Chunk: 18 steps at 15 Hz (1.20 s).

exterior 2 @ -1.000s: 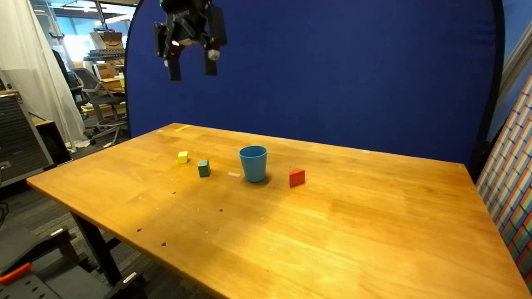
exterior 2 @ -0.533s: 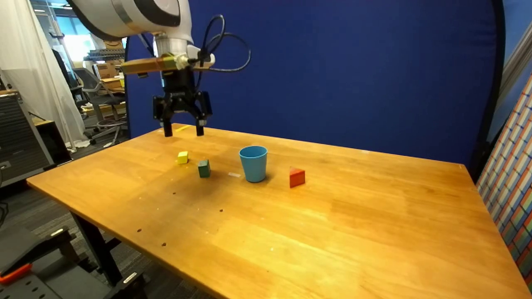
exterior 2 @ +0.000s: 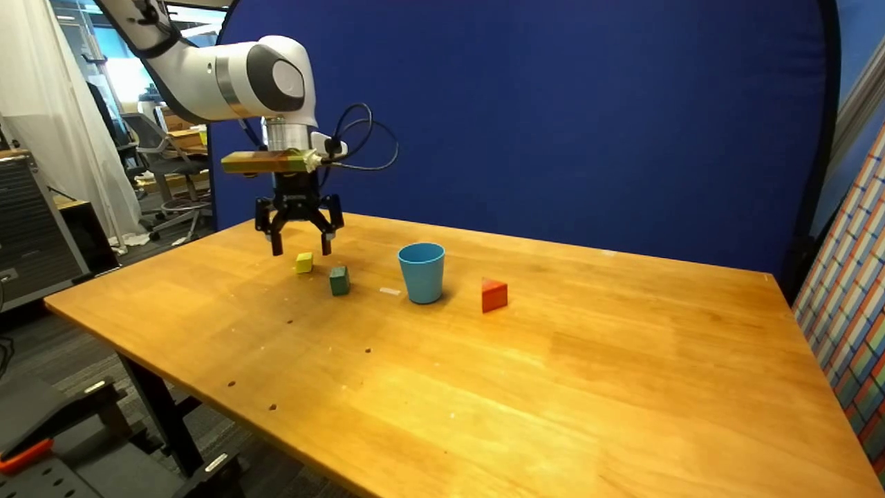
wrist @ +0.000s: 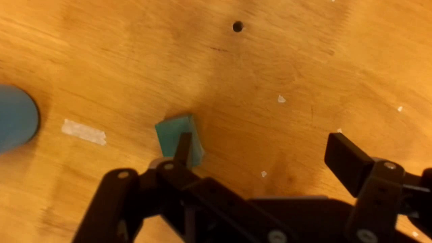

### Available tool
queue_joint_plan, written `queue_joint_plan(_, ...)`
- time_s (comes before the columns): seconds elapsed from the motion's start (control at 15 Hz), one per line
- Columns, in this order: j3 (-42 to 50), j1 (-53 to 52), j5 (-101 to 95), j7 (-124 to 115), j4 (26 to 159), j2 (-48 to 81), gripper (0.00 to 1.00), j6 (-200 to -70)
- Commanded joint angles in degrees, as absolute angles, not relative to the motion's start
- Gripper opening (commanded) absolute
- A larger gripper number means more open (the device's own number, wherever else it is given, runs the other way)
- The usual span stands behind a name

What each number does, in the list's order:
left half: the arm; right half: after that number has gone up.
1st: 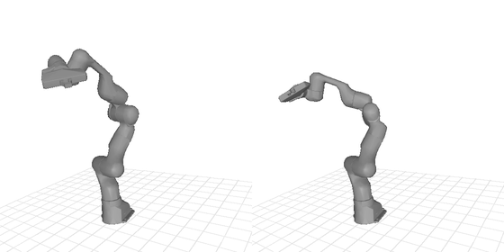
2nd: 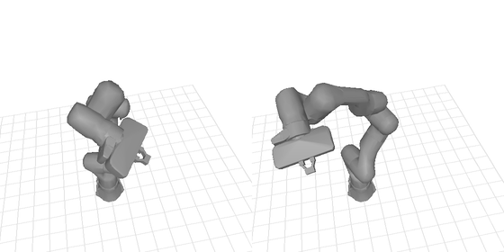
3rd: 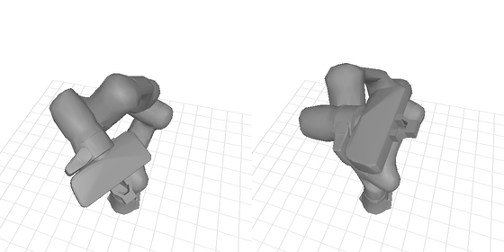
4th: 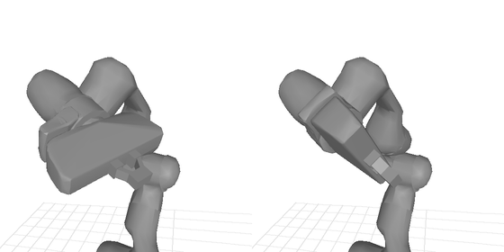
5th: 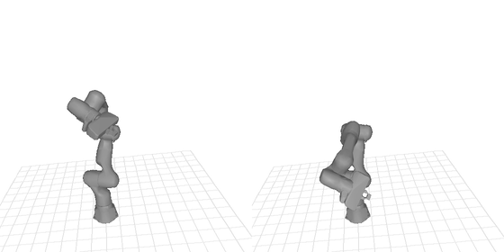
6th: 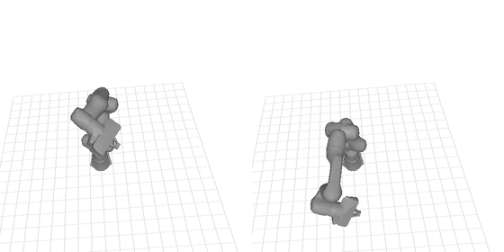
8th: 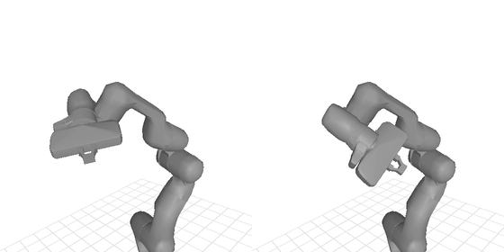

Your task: Place the yellow cube inside the blue cup

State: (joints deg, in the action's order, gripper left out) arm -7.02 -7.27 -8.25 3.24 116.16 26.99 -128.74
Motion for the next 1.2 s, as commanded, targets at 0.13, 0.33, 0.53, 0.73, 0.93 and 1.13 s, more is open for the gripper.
queue_joint_plan(0.13,-8.3,-7.4,-7.1,7.9,110.1,33.0,1.0,-130.3)
queue_joint_plan(0.33,-9.3,-7.4,-6.4,9.8,108.4,35.6,1.0,-131.2)
queue_joint_plan(0.53,-10.1,-7.7,-6.2,11.2,106.1,38.4,1.0,-131.4)
queue_joint_plan(0.73,-10.9,-7.9,-6.2,12.3,103.6,41.0,1.0,-131.1)
queue_joint_plan(0.93,-11.4,-8.4,-6.5,12.9,101.1,43.4,1.0,-131.0)
queue_joint_plan(1.13,-11.2,-9.3,-7.2,12.9,99.3,44.6,1.0,-131.0)
